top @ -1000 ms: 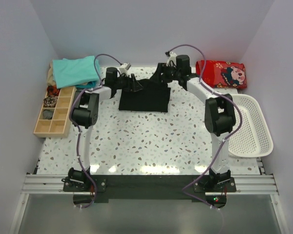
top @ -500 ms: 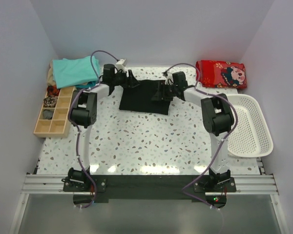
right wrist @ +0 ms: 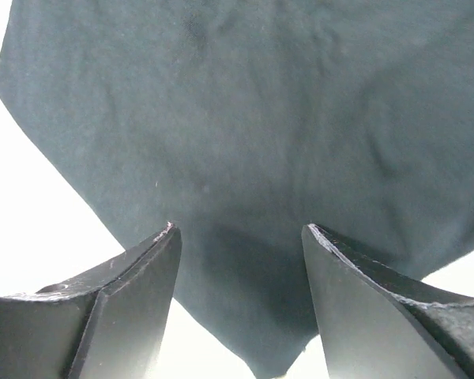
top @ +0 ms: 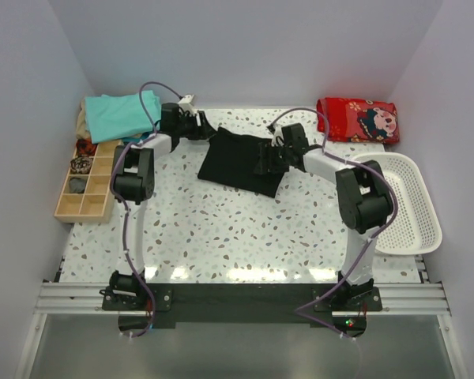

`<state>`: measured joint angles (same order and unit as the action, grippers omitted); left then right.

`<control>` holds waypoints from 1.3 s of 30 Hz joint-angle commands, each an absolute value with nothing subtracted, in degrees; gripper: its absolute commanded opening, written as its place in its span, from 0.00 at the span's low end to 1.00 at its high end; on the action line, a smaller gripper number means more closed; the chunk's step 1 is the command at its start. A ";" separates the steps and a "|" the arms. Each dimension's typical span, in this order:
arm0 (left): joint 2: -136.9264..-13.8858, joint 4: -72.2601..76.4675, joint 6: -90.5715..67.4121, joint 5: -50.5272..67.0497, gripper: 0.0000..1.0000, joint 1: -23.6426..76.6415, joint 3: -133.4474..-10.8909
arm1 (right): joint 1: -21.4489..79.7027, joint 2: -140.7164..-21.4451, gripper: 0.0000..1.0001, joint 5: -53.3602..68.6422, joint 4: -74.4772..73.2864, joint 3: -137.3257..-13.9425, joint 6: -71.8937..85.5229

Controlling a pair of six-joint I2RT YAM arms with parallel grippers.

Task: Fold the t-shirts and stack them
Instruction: Smooth out wrinkles on the folded tshirt, then put the neatly folded tshirt into the corner of the board with the left arm

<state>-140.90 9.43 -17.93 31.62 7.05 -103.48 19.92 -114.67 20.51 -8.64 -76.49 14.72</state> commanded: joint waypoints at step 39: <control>-117.34 32.16 -32.60 35.69 0.69 14.15 -57.23 | 11.78 -121.73 0.69 28.56 -7.47 -82.26 24.88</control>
